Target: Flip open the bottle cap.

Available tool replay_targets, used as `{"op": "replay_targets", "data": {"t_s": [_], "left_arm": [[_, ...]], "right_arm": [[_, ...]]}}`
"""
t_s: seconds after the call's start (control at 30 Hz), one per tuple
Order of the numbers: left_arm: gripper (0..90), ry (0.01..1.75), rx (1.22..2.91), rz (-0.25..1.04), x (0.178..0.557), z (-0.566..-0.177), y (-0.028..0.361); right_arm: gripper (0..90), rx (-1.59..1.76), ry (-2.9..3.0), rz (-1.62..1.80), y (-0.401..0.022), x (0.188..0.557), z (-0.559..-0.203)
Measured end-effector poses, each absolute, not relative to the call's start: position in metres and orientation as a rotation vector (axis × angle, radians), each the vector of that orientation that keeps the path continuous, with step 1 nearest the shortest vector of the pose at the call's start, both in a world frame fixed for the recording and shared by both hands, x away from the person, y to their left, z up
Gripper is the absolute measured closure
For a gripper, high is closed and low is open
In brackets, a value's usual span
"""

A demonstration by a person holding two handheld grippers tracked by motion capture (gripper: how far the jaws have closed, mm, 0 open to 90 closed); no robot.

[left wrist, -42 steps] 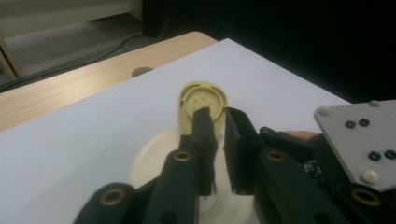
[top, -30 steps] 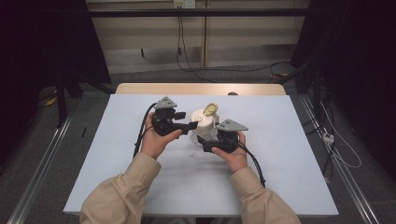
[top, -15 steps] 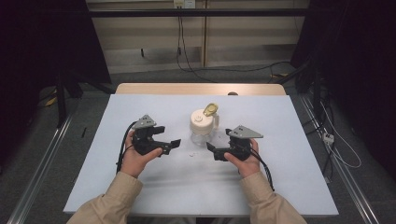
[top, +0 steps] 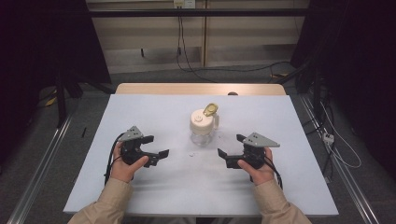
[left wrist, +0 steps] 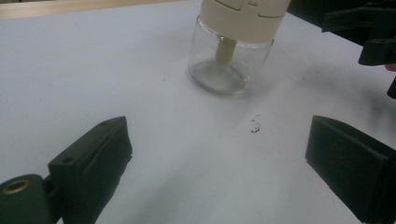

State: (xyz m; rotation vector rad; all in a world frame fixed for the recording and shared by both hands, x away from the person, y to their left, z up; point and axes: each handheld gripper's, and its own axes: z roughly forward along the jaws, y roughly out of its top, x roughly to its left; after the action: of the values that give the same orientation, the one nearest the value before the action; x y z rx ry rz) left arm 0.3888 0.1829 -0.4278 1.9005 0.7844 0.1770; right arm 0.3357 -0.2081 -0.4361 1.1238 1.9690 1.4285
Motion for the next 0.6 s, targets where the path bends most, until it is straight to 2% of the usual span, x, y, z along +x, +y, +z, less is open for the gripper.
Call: {"op": "replay_targets", "data": {"t_s": [0.17, 0.6], "left_arm": [[5.6, 0.783, 1.857, 0.193, 0.383, -0.428, 0.198], [5.6, 0.796, 1.884, 0.211, 0.367, -0.435, 0.221]], "right_arm": [[5.6, 1.125, 1.963, 1.425, -0.220, 0.326, -0.433], [6.5, 1.112, 1.950, 1.381, -0.247, 0.303, -0.432]]}}
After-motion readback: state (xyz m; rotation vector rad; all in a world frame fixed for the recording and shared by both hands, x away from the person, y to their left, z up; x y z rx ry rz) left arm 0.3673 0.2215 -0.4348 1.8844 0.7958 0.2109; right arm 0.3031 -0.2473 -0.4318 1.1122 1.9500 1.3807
